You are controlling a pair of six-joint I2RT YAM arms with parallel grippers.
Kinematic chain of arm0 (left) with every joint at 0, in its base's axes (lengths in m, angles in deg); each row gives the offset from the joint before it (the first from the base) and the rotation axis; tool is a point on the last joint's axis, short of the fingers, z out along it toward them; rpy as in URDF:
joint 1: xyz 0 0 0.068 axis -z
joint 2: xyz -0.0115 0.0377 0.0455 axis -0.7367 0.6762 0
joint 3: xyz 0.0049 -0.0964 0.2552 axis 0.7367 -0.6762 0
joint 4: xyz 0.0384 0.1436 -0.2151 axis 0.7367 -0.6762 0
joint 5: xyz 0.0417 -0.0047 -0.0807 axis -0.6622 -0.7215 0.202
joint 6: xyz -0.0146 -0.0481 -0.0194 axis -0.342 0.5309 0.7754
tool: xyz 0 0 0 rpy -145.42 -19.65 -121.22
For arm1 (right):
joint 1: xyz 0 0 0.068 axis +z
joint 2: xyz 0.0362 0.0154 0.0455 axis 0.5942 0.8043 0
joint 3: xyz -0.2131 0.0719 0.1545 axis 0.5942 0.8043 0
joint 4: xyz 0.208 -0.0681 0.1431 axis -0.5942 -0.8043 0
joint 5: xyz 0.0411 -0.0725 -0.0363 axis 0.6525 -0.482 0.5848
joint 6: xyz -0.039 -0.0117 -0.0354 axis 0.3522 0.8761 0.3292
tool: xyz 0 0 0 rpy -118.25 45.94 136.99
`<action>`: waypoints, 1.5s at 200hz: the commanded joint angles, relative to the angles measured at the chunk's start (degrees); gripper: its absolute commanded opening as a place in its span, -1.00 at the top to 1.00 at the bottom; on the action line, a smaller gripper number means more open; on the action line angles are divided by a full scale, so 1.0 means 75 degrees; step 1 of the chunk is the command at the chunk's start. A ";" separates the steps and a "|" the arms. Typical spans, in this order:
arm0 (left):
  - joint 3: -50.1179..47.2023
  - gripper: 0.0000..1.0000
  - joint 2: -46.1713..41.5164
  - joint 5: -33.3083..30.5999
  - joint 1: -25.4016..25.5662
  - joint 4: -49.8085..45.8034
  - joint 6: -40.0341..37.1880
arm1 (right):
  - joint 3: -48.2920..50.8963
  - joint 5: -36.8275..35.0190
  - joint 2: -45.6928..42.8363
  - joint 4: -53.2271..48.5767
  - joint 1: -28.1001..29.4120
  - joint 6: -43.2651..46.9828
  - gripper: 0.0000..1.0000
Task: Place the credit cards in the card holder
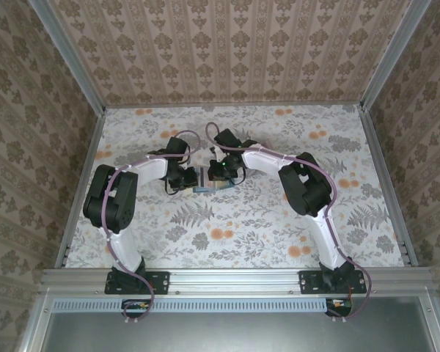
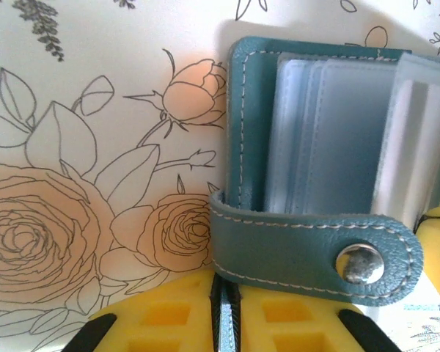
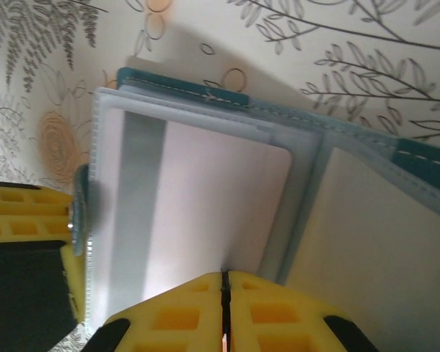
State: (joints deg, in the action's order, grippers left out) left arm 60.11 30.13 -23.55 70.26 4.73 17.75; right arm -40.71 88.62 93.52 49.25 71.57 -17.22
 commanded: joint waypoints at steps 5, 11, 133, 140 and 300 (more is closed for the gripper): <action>-0.0177 0.68 0.0376 0.0337 0.0229 0.0217 0.0057 | 0.0081 0.0201 -0.0159 0.0152 0.0089 -0.0031 0.79; -0.0161 0.68 0.0386 0.0334 0.0217 0.0205 0.0050 | 0.0103 0.0212 -0.0230 0.0131 0.0088 -0.0021 0.79; -0.0509 0.70 0.0166 0.0455 0.0034 0.0504 0.0286 | 0.0793 -0.0486 -0.0954 -0.0113 0.0419 0.0907 -0.03; -0.0697 0.72 0.0020 0.0505 -0.0037 0.0692 0.0360 | 0.0753 -0.0561 -0.0933 -0.0114 0.0485 0.0960 -0.07; -0.2050 0.78 -0.0642 0.2139 -0.1026 0.2889 0.1493 | -0.0619 -0.2628 0.0078 -0.1096 0.1125 0.1285 -0.67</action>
State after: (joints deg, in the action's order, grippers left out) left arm 45.75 26.09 -7.92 63.09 26.48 28.11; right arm -42.61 71.40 91.69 44.71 79.48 -7.93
